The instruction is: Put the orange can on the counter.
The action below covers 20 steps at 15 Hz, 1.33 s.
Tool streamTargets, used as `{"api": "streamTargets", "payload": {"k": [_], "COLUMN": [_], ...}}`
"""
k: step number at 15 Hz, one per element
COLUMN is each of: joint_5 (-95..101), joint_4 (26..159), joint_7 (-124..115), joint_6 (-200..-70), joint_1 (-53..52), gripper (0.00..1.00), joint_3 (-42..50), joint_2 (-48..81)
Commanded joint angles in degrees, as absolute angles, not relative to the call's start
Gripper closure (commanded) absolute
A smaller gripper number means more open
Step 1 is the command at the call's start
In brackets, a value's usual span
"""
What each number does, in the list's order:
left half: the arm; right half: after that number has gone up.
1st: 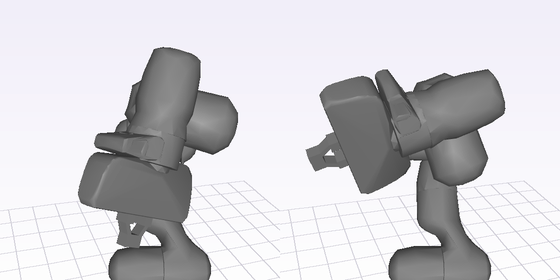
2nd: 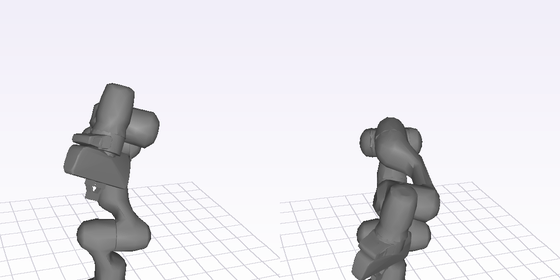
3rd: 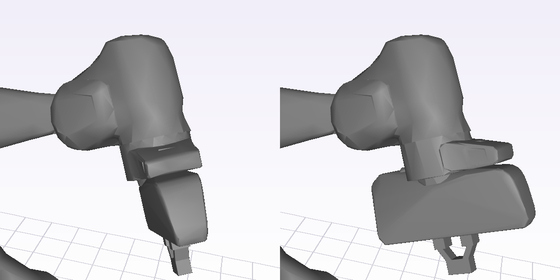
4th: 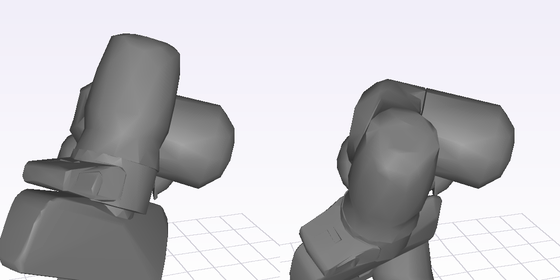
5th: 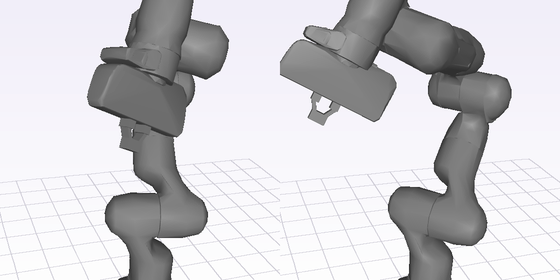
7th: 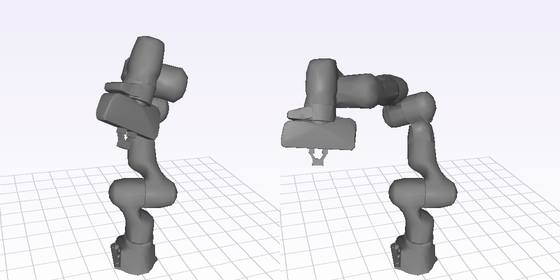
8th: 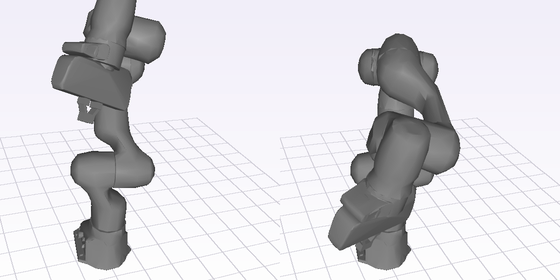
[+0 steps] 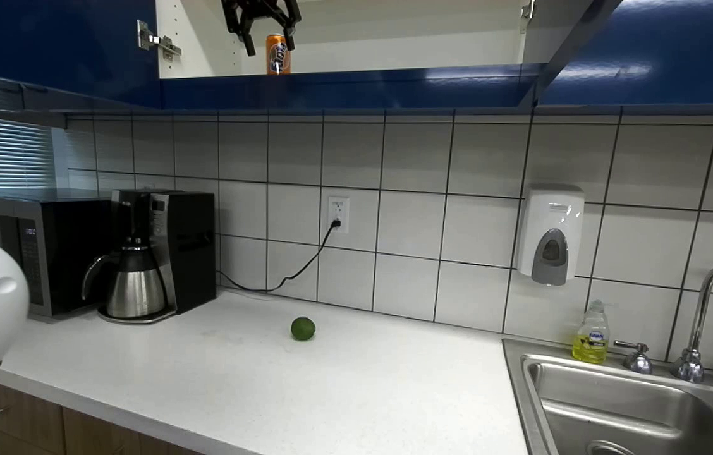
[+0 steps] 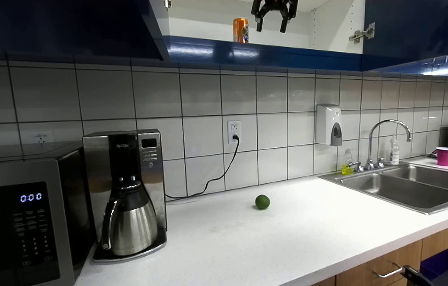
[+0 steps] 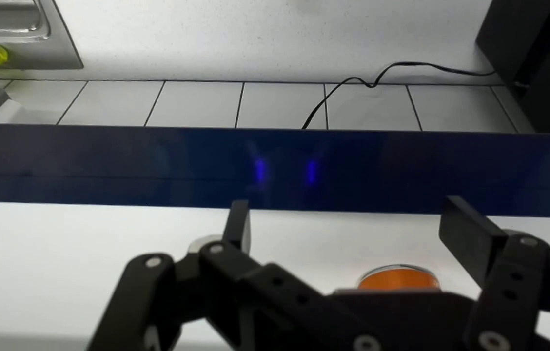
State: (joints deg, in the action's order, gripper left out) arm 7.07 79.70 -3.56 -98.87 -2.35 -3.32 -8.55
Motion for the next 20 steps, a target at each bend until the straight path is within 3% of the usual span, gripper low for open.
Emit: {"api": "streamTargets", "payload": {"k": [1,20], "joint_5": [6.75,8.62], "joint_4": [78.11,72.73], "joint_7": [-5.36,-10.30], "joint_6": [-100.54,-109.13], "joint_1": [-2.61,-4.20], "gripper": [0.00,0.00], "joint_3": [-3.66,-4.58], "joint_2": [-7.20,0.33]}}
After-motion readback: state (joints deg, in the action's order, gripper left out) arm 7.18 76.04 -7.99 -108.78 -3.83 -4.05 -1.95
